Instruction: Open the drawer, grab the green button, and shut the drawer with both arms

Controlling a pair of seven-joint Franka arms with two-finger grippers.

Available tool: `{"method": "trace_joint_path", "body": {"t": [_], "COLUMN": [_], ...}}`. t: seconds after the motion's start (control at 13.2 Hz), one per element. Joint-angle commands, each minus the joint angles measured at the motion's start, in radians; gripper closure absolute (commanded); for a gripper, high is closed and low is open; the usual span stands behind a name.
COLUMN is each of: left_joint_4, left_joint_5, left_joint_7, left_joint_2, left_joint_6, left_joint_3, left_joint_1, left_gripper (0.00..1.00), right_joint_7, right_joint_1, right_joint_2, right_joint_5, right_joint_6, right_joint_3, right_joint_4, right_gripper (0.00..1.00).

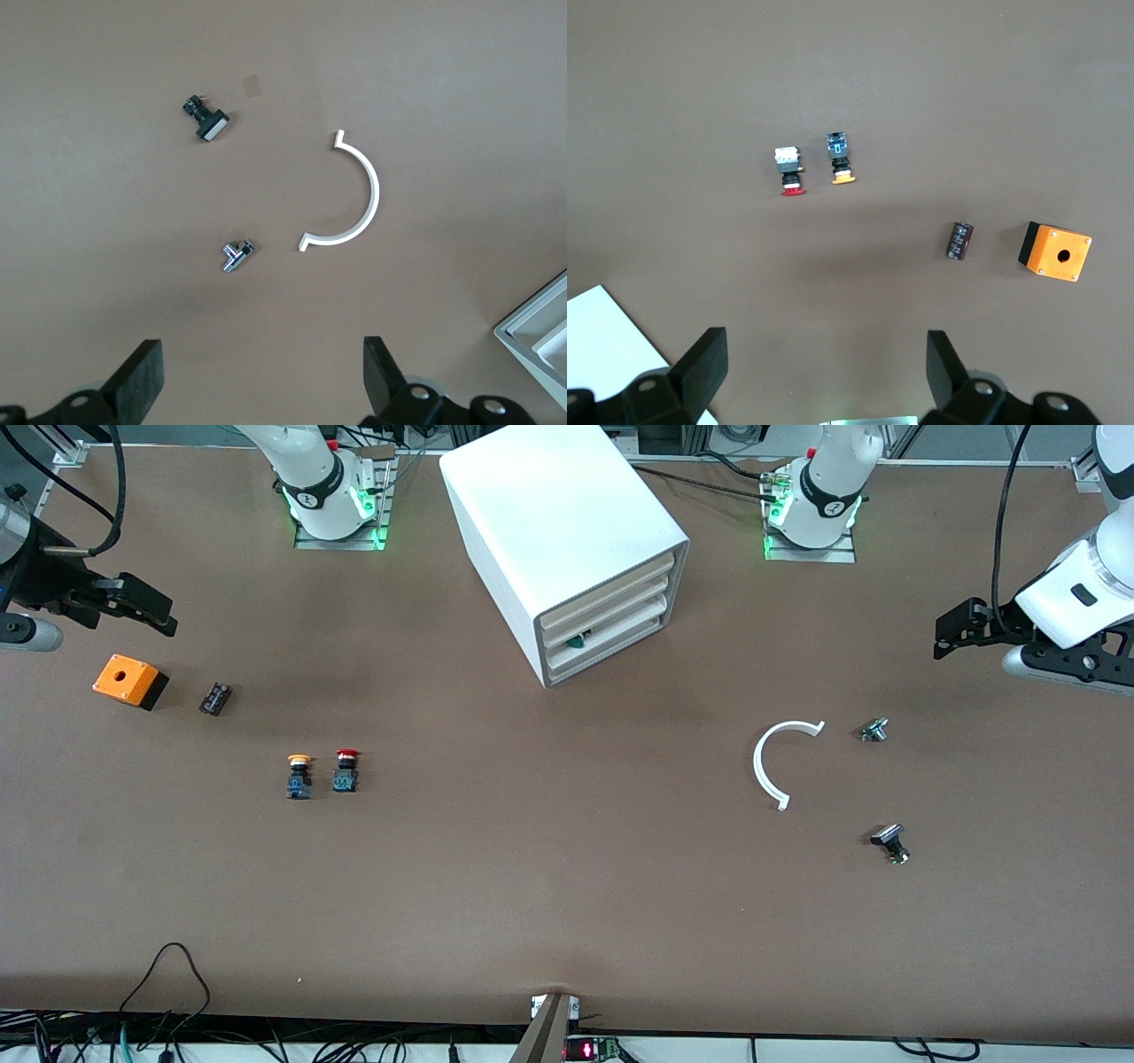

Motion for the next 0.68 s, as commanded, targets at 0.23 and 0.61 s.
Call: {"method": "trace_joint_path", "body": {"t": [0.23, 0.61], "left_joint_4": [0.095, 0.106], "left_joint_5": [0.019, 0.004], "left_joint_7": [-0.012, -0.009], "left_joint_2": [0.062, 0.063], "left_joint_6": [-0.065, -0.137], "left_joint_3": [-0.01, -0.033], "left_joint_1": [-0.007, -0.005], "left_gripper": [0.01, 0.01], "right_joint_7": [-0.003, -0.007], "right_joint_1": [0.0, 0.0], "right_joint_2": [-0.043, -0.033], "right_joint_5": [0.017, 0.015], "right_joint_6": [0.054, 0.033], "right_joint_3": [-0.016, -0.014], "right_joint_4": [-0.068, -0.065], "right_gripper": [0.01, 0.01]}}
